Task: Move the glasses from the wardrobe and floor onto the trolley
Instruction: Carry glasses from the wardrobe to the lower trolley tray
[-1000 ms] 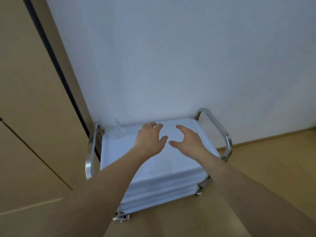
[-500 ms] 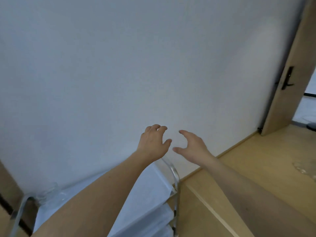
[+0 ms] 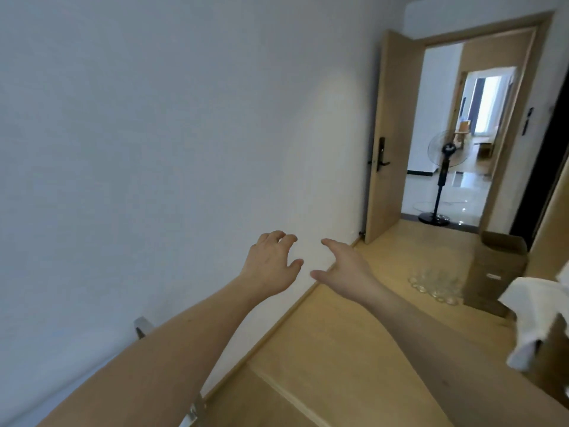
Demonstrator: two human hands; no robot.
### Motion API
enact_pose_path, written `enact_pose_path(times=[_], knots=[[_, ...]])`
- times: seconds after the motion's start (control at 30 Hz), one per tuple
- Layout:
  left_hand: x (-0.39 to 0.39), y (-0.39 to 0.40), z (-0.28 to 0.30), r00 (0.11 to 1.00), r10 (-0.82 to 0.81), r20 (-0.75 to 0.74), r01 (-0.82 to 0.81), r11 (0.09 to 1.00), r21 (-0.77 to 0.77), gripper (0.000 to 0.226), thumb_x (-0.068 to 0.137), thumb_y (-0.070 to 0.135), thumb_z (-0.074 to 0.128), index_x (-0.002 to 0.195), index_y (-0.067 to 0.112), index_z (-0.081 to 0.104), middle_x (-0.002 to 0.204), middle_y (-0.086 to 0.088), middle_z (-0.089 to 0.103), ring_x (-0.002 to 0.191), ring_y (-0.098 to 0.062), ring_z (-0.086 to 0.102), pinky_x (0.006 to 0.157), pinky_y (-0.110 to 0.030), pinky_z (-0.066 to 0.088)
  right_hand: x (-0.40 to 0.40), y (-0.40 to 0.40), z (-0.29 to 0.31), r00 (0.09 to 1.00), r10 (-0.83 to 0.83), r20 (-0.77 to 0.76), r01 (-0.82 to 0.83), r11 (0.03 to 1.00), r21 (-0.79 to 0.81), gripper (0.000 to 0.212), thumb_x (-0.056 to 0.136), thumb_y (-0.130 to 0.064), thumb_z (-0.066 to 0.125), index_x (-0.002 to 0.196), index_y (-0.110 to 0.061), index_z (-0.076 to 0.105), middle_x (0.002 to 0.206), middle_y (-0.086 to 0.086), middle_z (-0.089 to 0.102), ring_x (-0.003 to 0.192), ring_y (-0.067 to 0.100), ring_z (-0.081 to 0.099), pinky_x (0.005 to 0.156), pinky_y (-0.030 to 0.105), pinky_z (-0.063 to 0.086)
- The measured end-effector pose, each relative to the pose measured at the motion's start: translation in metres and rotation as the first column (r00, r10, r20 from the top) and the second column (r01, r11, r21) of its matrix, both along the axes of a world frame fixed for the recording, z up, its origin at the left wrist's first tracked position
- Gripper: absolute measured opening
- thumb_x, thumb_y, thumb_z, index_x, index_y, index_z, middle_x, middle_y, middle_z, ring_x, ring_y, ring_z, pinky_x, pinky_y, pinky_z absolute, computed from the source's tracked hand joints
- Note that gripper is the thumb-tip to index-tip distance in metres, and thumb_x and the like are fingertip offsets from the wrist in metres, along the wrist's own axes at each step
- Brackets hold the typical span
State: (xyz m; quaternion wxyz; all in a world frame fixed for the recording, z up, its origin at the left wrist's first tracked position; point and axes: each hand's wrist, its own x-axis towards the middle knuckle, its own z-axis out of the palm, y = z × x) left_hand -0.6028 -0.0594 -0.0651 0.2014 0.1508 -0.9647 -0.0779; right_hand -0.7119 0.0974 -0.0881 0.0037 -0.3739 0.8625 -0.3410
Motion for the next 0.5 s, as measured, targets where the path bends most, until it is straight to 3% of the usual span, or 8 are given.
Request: enact_pose_path(times=[0.23,0.5], knots=[[-0.103,0.026,-0.024,0.982,-0.179,0.053,0.177,0.983,0.042,0.058,0.098,0.046,0.054,0.149,0.022,0.043,0.153,-0.005,0.042,0.141,-0.026,0.033,0.112,-0.04,0.036,-0.079,0.054,-0.019,0.975,-0.214,0.052,0.212,0.976,0.043,0.084,0.085,-0.045,0.074,0.155,-0.023,0.035,0.158,-0.001,0.039,0.142,0.02,0.038,0.111,0.032,0.035],[-0.239,0.014,-0.029,0.918,-0.396,0.022,0.394,0.917,0.064,0.06,0.097,0.047,0.056,0.149,0.021,0.043,0.15,-0.007,0.044,0.138,-0.028,0.037,0.111,-0.041,0.038,-0.165,0.051,-0.02,0.914,-0.406,-0.006,0.405,0.911,0.071,0.082,0.087,-0.049,0.073,0.155,-0.026,0.034,0.158,-0.003,0.038,0.141,0.02,0.038,0.112,0.034,0.034]])
